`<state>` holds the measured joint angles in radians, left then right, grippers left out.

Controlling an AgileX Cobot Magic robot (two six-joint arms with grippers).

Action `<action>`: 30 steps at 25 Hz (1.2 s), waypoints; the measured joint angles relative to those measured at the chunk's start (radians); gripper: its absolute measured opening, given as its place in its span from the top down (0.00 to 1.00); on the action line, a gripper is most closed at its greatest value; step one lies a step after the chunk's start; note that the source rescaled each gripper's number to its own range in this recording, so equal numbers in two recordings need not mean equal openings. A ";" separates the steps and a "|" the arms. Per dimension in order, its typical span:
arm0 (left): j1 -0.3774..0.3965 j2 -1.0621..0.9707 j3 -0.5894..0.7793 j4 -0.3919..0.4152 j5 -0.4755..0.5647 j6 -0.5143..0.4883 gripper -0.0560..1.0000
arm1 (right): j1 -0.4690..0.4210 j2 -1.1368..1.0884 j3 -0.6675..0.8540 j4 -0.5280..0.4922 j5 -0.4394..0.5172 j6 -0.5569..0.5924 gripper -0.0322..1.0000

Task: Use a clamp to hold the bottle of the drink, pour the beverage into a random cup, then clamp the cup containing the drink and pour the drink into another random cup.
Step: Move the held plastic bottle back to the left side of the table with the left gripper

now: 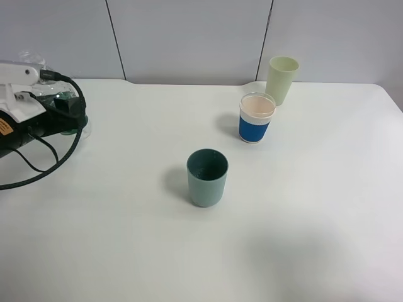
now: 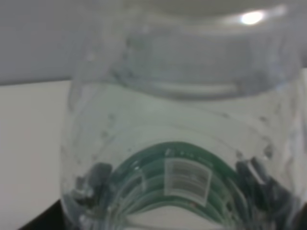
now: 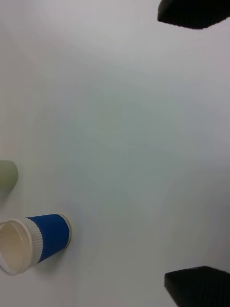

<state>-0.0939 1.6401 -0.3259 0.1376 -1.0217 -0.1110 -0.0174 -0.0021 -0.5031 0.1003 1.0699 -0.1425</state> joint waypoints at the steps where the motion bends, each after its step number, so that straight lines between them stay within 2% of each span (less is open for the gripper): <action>1: 0.000 0.022 0.003 0.001 -0.021 0.000 0.90 | 0.000 0.000 0.000 0.000 0.000 0.000 0.00; 12: 0.001 0.230 0.004 0.048 -0.175 0.050 0.90 | 0.000 0.000 0.000 0.000 0.000 0.000 0.00; 30: 0.001 0.311 0.003 0.065 -0.224 0.057 0.90 | 0.000 0.000 0.000 0.000 0.000 0.000 0.00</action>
<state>-0.0928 1.9513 -0.3231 0.2025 -1.2459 -0.0543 -0.0174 -0.0021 -0.5031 0.1003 1.0699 -0.1425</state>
